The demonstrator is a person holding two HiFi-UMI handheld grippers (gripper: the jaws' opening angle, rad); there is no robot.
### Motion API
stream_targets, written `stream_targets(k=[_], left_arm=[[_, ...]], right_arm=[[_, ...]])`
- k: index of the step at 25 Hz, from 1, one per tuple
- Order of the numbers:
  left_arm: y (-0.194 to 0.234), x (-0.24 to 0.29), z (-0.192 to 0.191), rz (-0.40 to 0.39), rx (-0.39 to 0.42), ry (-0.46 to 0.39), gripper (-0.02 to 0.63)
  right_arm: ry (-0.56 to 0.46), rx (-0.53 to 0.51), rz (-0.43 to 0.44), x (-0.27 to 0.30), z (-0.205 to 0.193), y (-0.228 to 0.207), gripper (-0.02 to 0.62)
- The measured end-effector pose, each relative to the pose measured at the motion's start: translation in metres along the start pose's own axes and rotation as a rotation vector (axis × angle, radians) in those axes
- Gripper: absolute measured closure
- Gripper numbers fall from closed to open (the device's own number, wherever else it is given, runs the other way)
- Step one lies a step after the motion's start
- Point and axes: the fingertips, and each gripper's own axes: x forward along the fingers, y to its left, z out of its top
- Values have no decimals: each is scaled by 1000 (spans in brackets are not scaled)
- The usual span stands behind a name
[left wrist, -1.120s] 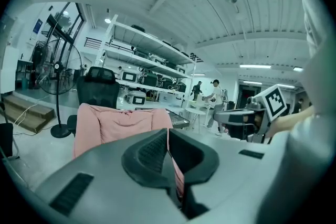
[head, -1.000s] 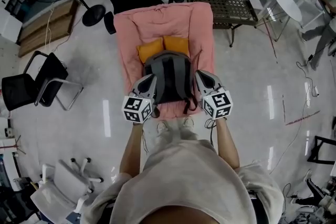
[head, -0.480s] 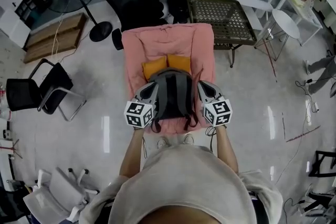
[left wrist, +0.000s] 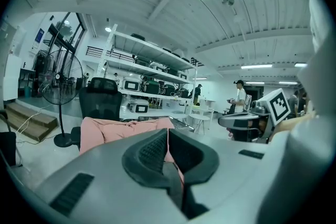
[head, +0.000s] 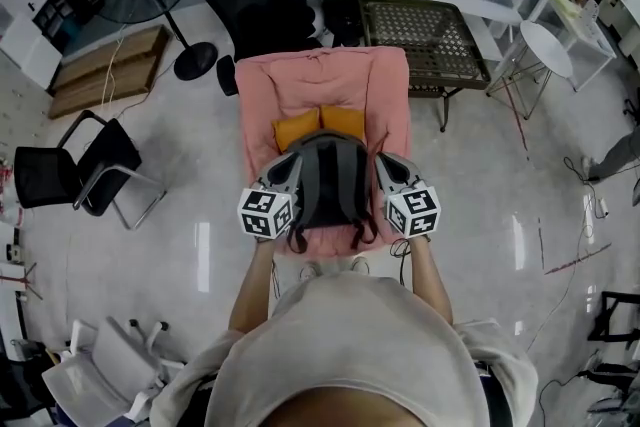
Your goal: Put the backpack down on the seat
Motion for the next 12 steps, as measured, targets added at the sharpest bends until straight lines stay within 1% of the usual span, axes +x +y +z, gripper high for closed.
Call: stream_targets(k=[12], left_arm=[[-1, 5, 4, -8, 0, -10, 589]], right_arm=[[6, -5, -3, 2, 0, -2, 598]])
